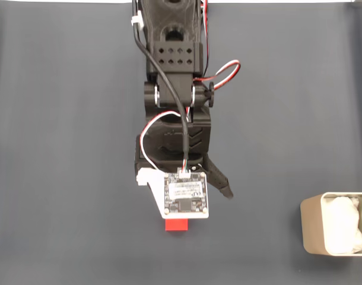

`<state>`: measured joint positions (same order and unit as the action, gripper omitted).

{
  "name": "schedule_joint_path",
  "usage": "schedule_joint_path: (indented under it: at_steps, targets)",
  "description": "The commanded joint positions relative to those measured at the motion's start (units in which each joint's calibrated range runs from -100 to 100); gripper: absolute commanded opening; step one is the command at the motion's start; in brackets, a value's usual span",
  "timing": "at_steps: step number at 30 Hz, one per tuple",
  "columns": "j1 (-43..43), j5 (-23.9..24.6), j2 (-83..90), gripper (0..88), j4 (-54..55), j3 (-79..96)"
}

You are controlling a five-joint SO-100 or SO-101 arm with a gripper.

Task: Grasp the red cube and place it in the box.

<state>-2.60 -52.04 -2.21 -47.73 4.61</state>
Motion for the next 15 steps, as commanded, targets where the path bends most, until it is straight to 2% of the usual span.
schedule_joint_path:
  at_steps: [1, 15]
  targets:
    - [-0.24, -0.34, -1.08, 42.8, 1.42, -4.79]
    - [-0.32, 0.54, -8.53, 42.9, 2.08, -9.9]
